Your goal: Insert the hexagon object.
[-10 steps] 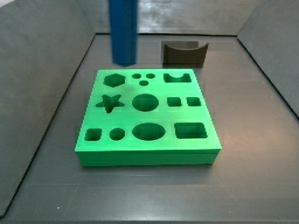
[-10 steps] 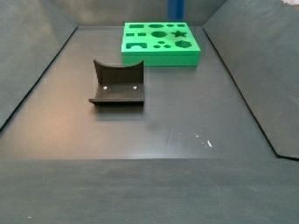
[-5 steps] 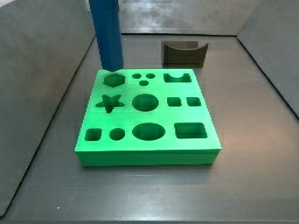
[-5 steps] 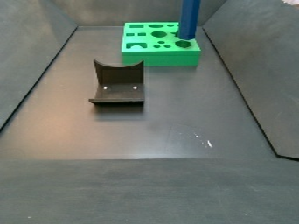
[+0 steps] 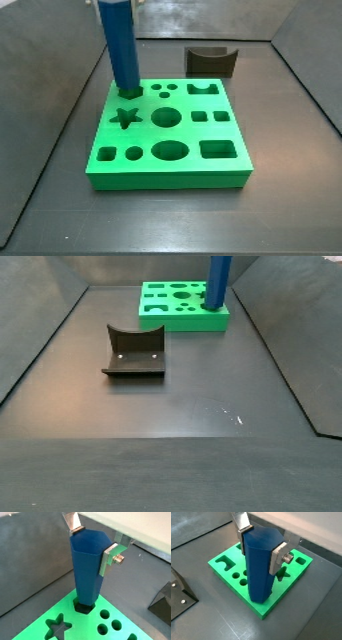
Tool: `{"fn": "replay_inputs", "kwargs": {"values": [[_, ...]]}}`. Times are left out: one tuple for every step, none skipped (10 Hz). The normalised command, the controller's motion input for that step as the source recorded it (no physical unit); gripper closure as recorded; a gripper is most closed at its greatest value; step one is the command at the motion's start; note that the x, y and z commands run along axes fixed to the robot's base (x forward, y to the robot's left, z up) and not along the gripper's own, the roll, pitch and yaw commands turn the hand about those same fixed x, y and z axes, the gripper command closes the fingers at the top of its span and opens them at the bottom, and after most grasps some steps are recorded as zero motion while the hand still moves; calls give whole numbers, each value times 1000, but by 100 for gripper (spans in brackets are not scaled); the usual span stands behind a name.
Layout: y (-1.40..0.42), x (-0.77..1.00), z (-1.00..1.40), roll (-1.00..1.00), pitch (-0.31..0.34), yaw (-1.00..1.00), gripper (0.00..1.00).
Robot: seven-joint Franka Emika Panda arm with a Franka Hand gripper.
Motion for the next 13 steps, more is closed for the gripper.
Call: {"fn": "replay_inputs", "kwargs": {"values": [[0, 0, -206, -197, -160, -20, 100], [-34, 0, -203, -193, -154, 0, 100], [-46, 0, -180, -190, -180, 0, 100], [-131, 0, -160, -113, -141, 6, 100], [-166, -17, -114, -87, -116, 29, 100], [-143, 0, -63, -111, -120, 34, 100], [-89, 83, -117, -161, -107, 0, 100], [-57, 197, -200, -120, -80, 0, 100], [-60, 220, -217, -91, -80, 0, 100], [-106, 129, -197, -96, -100, 0, 100], [-129, -49, -154, -86, -144, -286, 100], [-189, 0, -166, -93, -170, -531, 100], [-149, 0, -157, -39, -126, -423, 100]]}}
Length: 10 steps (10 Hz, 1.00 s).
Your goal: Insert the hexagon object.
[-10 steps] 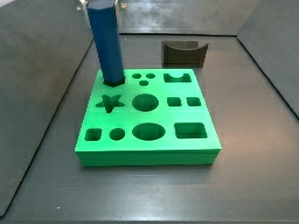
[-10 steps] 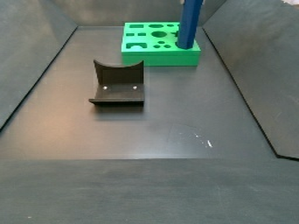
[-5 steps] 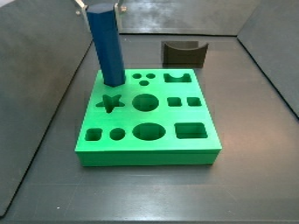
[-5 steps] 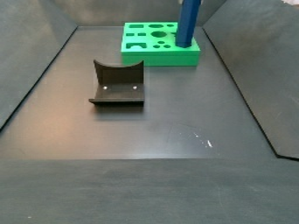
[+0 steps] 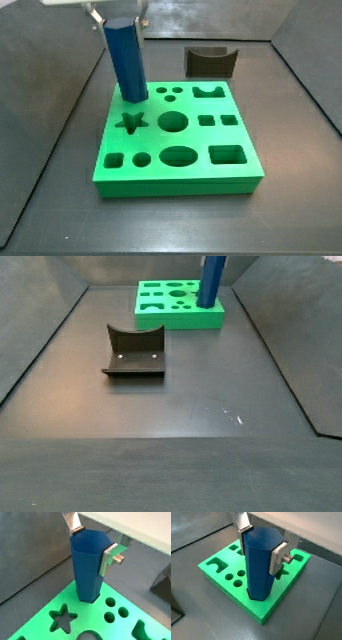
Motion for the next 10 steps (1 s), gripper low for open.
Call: {"fn": "replay_inputs", "kwargs": {"values": [[-120, -69, -174, -10, -116, -397, 100], [-97, -143, -203, 0, -114, -406, 100], [-46, -117, -286, 0, -113, -314, 100], [-66, 0, -300, 0, -63, -131, 100], [-57, 0, -257, 9, -9, -51, 100], [-94, 0, -254, 117, 0, 69, 100], [-106, 0, -300, 183, 30, 197, 100], [-80, 0, -331, 250, 39, 320, 100], [-71, 0, -249, 274, 36, 429, 100], [-63, 0, -160, 251, 27, 377, 100]]}}
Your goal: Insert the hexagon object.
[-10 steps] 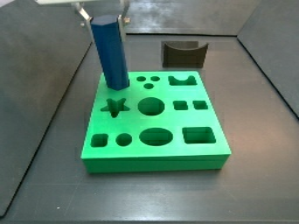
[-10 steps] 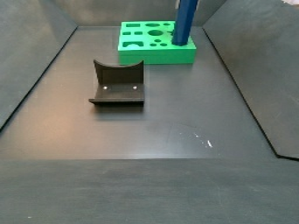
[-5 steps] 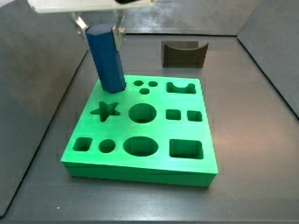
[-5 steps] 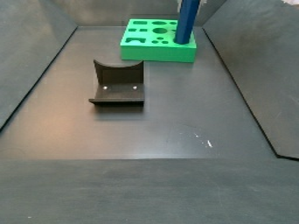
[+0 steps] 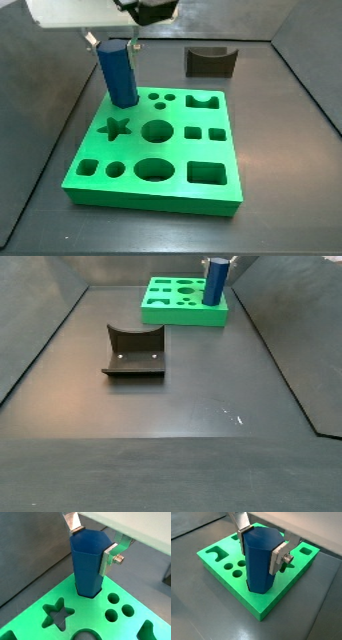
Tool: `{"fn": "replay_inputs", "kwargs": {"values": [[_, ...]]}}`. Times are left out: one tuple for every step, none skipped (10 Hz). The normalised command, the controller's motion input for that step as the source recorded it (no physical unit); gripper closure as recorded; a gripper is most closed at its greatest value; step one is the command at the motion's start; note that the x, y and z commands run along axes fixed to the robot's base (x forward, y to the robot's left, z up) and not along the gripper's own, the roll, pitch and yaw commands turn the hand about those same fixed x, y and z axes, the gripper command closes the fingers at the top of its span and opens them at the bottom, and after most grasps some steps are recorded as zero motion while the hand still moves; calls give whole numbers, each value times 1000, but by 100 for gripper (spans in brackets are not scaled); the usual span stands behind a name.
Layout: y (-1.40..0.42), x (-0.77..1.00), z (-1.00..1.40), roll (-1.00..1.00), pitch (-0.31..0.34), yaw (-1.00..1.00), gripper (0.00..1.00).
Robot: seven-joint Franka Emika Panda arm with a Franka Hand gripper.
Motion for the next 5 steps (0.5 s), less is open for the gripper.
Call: {"fn": "replay_inputs", "kwargs": {"values": [[-23, 0, -94, 273, 26, 314, 100], [0, -183, -91, 416, 50, 231, 100], [-26, -66, 0, 80, 0, 100, 100], [0, 0, 0, 0, 6, 0, 100], [0, 0, 0, 0, 0, 0, 100]]}}
